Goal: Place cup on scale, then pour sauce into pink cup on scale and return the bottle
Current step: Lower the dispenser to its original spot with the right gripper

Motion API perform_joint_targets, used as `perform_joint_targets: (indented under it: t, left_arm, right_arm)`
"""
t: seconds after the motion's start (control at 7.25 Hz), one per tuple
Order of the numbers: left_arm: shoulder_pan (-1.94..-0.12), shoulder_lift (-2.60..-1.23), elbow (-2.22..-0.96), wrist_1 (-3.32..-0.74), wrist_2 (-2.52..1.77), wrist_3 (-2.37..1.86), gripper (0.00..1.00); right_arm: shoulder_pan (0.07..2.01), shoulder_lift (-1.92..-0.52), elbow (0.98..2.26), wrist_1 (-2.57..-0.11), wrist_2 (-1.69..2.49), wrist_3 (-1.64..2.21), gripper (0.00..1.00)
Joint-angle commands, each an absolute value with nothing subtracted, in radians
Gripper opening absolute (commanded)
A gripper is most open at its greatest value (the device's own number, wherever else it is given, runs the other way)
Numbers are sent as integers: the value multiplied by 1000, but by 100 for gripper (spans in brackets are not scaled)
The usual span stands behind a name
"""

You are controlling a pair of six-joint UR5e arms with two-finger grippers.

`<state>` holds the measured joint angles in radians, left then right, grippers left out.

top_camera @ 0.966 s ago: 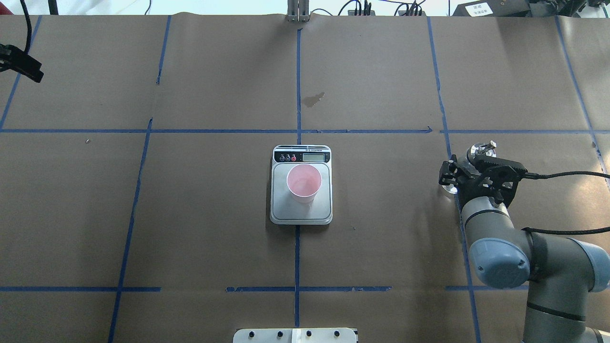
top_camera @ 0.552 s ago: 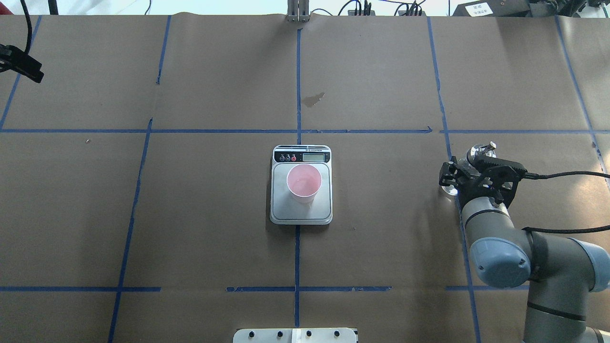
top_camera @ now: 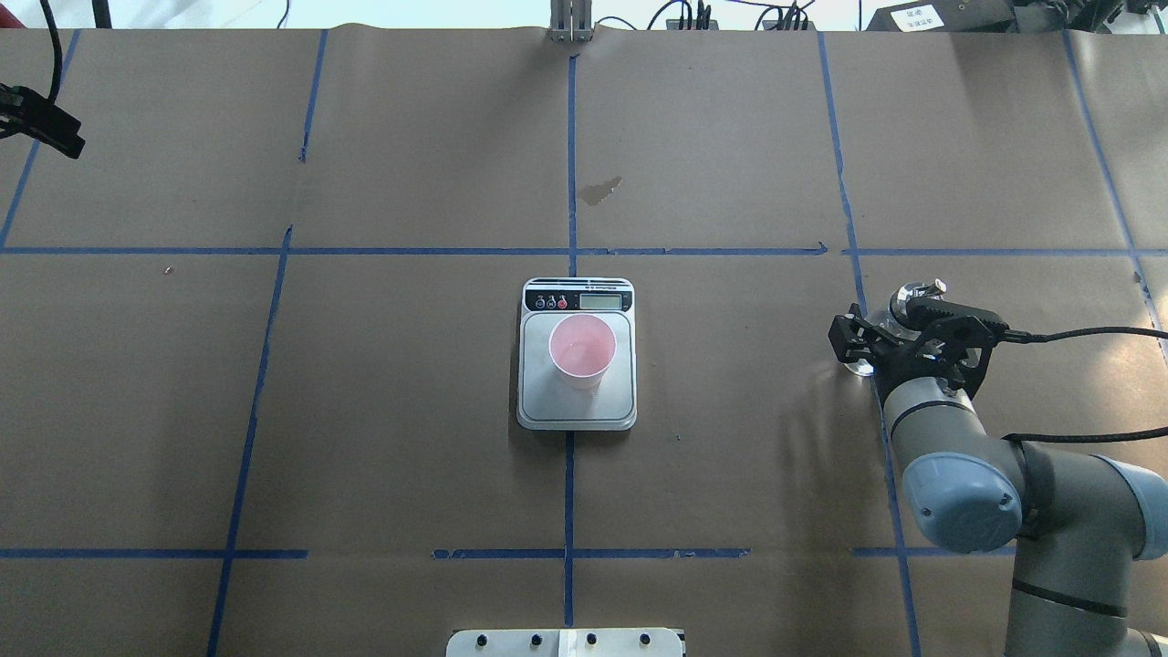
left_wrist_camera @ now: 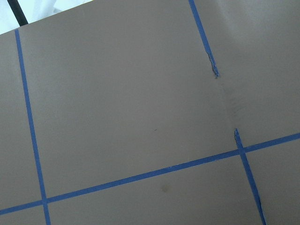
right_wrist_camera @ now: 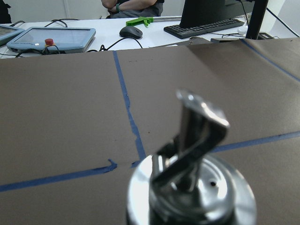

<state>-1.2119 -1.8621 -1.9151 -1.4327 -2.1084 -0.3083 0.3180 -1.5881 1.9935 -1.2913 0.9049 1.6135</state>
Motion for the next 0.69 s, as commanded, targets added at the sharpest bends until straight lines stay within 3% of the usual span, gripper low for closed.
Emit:
perform_joint_targets:
  t: [0.0,0.55]
  left_arm:
    - [-1212,-1862,-1916,-1433,-2109,-308,100]
    - [-1213,-1861,-1917,-1433,-2108,-308,100]
  right_arm:
    - [319,-1586,2071,-1419,1029,1608,100]
    - [351,-1572,2268,-1740,1375,1417,100]
